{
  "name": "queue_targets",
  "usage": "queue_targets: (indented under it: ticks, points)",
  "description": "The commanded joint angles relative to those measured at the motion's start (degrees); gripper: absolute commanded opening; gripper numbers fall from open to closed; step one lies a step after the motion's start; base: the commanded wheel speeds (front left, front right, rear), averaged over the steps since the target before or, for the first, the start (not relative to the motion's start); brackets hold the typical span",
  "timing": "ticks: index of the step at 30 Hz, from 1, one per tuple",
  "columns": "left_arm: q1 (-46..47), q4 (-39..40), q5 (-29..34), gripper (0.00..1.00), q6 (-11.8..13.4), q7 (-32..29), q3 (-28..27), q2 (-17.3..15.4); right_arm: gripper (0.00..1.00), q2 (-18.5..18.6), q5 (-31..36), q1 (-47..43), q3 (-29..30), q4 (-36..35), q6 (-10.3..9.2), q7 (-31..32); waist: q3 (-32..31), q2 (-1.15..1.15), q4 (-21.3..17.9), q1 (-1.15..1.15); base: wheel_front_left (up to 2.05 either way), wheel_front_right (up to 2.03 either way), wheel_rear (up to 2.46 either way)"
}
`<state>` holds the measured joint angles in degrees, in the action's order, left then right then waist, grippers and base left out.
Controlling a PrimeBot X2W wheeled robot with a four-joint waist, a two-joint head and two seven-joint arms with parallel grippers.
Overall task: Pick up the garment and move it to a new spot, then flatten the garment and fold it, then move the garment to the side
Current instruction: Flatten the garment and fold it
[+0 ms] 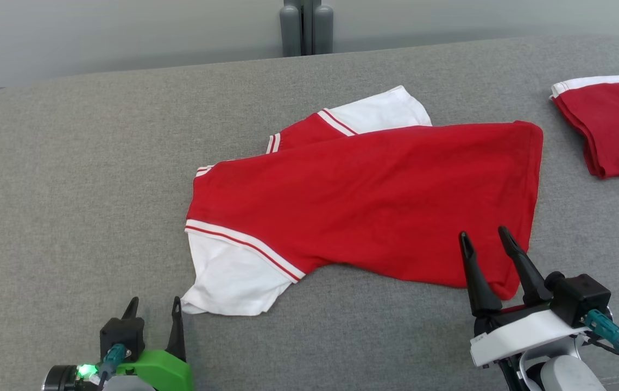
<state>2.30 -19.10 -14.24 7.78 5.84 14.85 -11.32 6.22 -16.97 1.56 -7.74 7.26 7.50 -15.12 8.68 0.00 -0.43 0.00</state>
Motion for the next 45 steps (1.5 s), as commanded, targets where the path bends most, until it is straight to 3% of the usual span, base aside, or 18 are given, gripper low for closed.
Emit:
queue_targets:
  ticks: [1, 8, 9, 11, 17, 25, 33, 36, 45]
  points:
    - [1.8, -1.4, -0.2, 1.00, -0.9, 0.4, 0.5, -0.1, 1.00, 0.4, -0.1, 0.8, 0.1, 0.0, -0.02, 0.0, 0.2, 0.00, -0.2, 0.00, 0.00, 0.00, 0.00]
    - [6.6, -9.2, 2.4, 1.00, -3.1, 1.7, 3.8, -0.4, 1.00, 1.1, -0.2, 1.3, 0.5, -0.3, -0.02, 0.0, 1.5, 0.00, -0.4, 0.00, 0.00, 0.00, 0.00]
    - [7.2, -10.2, 3.1, 0.62, -3.3, 1.8, 4.6, -0.5, 1.00, 1.2, -0.2, 1.3, 0.6, -0.4, -0.02, 0.0, 1.7, 0.00, -0.4, 0.00, 0.00, 0.00, 0.00]
    - [7.9, -12.2, 3.0, 0.00, -4.4, 2.1, 5.6, 0.2, 1.00, 1.1, 0.0, 1.3, 0.6, -0.4, -0.02, 0.0, 1.9, 0.00, -0.4, 0.00, 0.00, 0.00, 0.00]
    - [8.3, -15.1, 2.6, 0.00, -6.4, 3.1, 7.5, 1.1, 1.00, 1.4, 0.4, 1.4, 1.0, -0.3, -0.02, 0.0, 2.0, 0.00, -0.2, 0.00, 0.00, 0.00, 0.00]
    - [5.0, -5.7, 2.7, 0.00, -1.4, 8.8, 3.8, -0.2, 1.00, 1.7, 1.1, -3.0, 7.9, 1.8, -0.02, 0.0, 1.8, 0.00, 1.0, 0.00, 0.00, 0.00, 0.00]
    - [0.9, 7.9, 4.9, 0.00, 1.0, 9.4, 1.3, -2.9, 1.00, 2.0, 1.4, -4.2, 9.4, 3.2, -0.02, 0.0, 2.1, 0.00, 1.7, 0.00, 0.00, 0.00, 0.00]
    - [-1.3, 10.4, 4.6, 0.00, 0.0, 9.2, 1.4, -2.7, 1.00, 1.4, 0.9, -3.4, 8.8, 3.8, -0.02, 0.0, 2.3, 0.00, 1.6, 0.00, 0.00, 0.00, 0.00]
    - [-0.9, 5.9, 3.2, 0.00, -2.6, 9.3, 1.9, -0.8, 1.00, 2.3, -1.7, -5.4, 7.1, 8.6, -0.02, 0.0, 2.7, 0.00, 1.5, 0.00, 0.00, 0.00, 0.00]
